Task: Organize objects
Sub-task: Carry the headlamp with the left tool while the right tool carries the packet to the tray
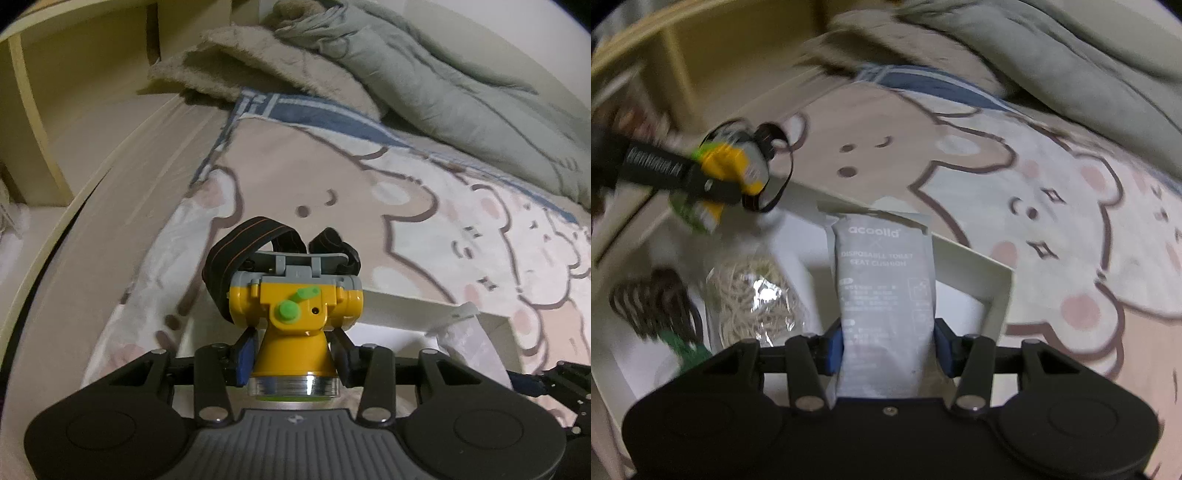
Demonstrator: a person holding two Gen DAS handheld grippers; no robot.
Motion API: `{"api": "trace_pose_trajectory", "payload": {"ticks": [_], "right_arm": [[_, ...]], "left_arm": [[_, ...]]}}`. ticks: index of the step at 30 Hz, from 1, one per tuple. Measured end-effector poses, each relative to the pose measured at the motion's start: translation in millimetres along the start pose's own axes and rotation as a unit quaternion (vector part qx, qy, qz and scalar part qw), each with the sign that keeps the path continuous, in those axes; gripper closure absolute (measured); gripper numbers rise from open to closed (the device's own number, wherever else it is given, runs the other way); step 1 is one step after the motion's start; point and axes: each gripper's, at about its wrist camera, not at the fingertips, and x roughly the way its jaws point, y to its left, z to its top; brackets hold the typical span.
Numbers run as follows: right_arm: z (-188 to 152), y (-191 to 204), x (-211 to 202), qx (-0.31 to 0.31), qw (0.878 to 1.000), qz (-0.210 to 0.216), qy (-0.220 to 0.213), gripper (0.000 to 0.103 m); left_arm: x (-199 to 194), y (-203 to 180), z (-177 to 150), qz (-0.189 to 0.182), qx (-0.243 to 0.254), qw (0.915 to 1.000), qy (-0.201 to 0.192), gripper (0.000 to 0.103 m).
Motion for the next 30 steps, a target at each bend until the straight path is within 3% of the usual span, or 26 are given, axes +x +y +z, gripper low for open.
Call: {"api": "trace_pose_trajectory", "payload": {"ticks": [4, 7, 14, 19, 22, 25, 27, 29, 30], "right_arm": [[-0.7, 14.6, 9.2, -0.079, 0.996, 0.026, 0.017, 0.053], [-1.3, 18.7, 16.9, -0.122, 0.992, 0.019, 0.030, 0.053], [-0.4, 12.8, 28.0, -0.140, 0.989, 0.009, 0.047, 0.053], [0.2, 20.2, 28.6, -0.162, 0.985, 0.026, 0.048, 0.053], [0.3, 22.2, 25.9, -0.179, 0.982, 0.036, 0.045, 0.052], [2.1, 16.2, 23.9, -0.167, 0.985, 0.031, 0.039, 0.041], [3.6, 11.1, 22.4, -0.151, 0.988, 0.016, 0.029, 0.027], [5.1, 4.9, 18.0, -0.135, 0.990, 0.018, 0.025, 0.025], [5.2, 1.8, 14.2, -0.126, 0.992, 0.021, 0.023, 0.025]], "left_arm": [[13.0, 12.2, -3.7, 0.001, 0.011, 0.9998, 0.015, 0.059], [20.0, 6.0, -8.8, -0.002, 0.036, 0.9991, 0.024, 0.059], [38.1, -5.6, -25.4, -0.044, 0.052, 0.9949, 0.074, 0.059], [29.8, -9.6, -35.7, -0.052, 0.067, 0.9938, 0.072, 0.059], [29.7, -5.8, -34.1, -0.031, 0.065, 0.9956, 0.060, 0.059], [31.9, 0.9, -27.9, -0.020, 0.048, 0.9973, 0.052, 0.059], [31.5, 3.6, -24.8, -0.015, 0.037, 0.9981, 0.046, 0.058], [25.1, 3.4, -21.4, -0.015, 0.033, 0.9988, 0.035, 0.049], [21.5, 3.0, -19.8, -0.012, 0.030, 0.9990, 0.030, 0.035]]}}
